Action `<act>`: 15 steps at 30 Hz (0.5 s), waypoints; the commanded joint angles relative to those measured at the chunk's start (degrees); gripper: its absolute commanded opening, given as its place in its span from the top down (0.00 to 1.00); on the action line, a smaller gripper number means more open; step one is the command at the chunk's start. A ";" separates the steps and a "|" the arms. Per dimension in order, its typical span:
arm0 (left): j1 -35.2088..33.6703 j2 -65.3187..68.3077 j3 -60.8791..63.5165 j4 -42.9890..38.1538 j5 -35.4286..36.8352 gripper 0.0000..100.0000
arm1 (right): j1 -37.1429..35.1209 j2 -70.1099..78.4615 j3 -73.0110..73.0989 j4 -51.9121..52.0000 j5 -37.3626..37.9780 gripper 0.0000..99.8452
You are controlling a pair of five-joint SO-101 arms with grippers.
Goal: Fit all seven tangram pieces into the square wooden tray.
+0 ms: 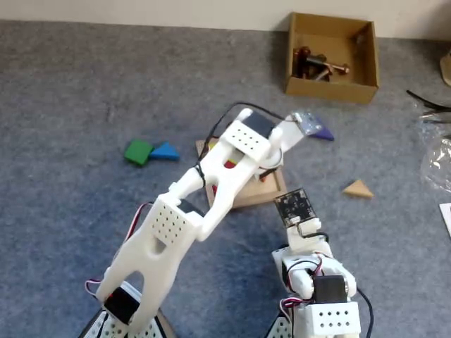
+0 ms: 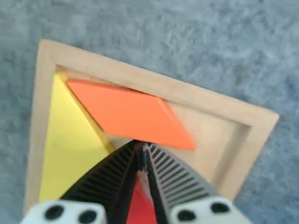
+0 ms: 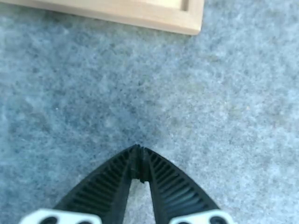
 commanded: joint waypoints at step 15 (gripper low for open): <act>-3.38 7.69 -25.01 3.96 -1.23 1.00 | -0.40 -0.75 6.81 -1.71 -0.09 0.99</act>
